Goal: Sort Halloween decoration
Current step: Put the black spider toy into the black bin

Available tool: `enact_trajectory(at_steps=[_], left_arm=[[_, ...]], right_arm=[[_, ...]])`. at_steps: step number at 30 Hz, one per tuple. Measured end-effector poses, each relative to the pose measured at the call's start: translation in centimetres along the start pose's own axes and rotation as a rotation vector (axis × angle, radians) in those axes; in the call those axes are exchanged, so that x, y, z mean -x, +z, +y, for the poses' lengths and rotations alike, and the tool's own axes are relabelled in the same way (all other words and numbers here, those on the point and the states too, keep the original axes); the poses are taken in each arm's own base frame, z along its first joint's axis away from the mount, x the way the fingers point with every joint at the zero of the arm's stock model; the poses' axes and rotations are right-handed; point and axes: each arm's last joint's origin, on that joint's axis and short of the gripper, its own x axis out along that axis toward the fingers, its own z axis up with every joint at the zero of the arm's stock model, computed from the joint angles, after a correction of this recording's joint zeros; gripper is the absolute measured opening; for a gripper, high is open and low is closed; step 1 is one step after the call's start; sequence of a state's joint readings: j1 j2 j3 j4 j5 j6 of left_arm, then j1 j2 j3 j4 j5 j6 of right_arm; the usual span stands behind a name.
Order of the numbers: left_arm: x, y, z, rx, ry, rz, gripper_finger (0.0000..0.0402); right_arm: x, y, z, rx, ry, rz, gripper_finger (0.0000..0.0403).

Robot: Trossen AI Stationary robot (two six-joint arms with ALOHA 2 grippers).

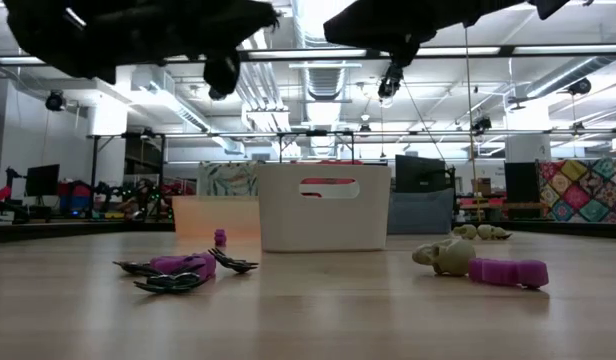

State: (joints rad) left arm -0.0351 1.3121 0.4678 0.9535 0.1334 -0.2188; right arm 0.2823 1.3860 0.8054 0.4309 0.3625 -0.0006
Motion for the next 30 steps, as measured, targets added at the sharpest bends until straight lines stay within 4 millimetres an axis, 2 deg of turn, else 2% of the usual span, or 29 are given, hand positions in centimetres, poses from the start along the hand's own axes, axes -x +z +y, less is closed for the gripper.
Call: enact_trajectory(at_steps=[9, 13, 21, 30], left_arm=[[-3.7, -1.1, 0.4, -0.005, -0.037, 0.058, 0.0], [-4.6, -0.9, 0.4, -0.012, -0.061, 0.052, 0.0], [-4.7, -0.9, 0.3, -0.01, -0.055, 0.042, 0.0], [-4.7, -0.8, 0.2, 0.002, -0.046, 0.027, 0.0]], right_arm=[[-0.2, 0.3, 0.1, -0.013, -0.004, -0.012, 0.0065], [-0.1, 0.3, 0.0, -0.035, -0.012, -0.002, 0.009], [0.0, 0.3, -0.1, -0.012, -0.024, 0.01, 0.0153], [-0.2, 0.7, -0.2, -0.002, -0.029, -0.004, 0.0154]])
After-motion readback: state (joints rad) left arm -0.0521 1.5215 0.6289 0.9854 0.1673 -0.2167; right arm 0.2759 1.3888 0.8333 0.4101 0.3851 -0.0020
